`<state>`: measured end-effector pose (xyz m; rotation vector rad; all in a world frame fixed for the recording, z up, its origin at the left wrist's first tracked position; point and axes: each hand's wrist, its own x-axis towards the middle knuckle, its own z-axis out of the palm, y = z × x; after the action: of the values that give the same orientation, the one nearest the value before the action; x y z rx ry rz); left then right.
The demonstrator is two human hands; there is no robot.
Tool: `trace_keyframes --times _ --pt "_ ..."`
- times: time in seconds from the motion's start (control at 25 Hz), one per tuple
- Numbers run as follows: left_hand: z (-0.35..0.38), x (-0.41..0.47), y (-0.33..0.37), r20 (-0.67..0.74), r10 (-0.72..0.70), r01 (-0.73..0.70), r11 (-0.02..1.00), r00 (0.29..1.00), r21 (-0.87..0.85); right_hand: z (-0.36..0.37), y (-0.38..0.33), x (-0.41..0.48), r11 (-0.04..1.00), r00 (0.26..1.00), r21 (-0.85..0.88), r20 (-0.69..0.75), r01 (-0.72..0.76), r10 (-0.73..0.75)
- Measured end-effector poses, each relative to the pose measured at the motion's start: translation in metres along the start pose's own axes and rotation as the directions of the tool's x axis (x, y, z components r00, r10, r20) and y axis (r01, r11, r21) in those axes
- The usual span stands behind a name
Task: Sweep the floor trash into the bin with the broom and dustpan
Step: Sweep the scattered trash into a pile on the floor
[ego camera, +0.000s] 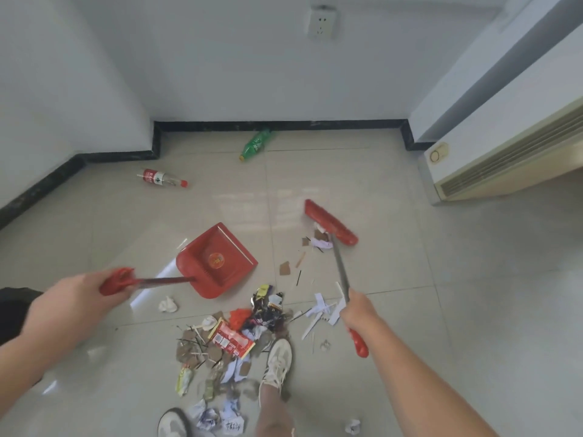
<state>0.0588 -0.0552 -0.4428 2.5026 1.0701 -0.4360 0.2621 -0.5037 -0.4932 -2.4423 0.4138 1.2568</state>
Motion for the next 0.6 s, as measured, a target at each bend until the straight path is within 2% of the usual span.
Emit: trace_keyframes --times 0.12,0.24,0.44,0.6 --pt "-0.015 -0.020 0.029 -0.032 0.087 -0.084 0.994 0.996 0.065 0.064 0.018 -0.060 0.989 0.998 -0.134 0.007 0.058 -0.057" --pt "-0.020 -0.034 0.035 0.036 0.140 -0.141 0.989 0.990 0.051 0.130 0.040 -0.125 0.971 0.999 -0.232 0.034 0.048 -0.041" --pt "-0.024 -0.055 0.012 0.088 0.283 -0.294 0.944 0.955 0.151 0.217 0.072 -0.233 0.993 0.991 -0.115 0.128 0.041 -0.026" --pt "-0.045 -0.071 -0.009 0.058 0.317 -0.322 0.938 0.946 0.124 0.223 0.095 -0.274 0.999 0.994 0.020 0.106 -0.026 0.023"
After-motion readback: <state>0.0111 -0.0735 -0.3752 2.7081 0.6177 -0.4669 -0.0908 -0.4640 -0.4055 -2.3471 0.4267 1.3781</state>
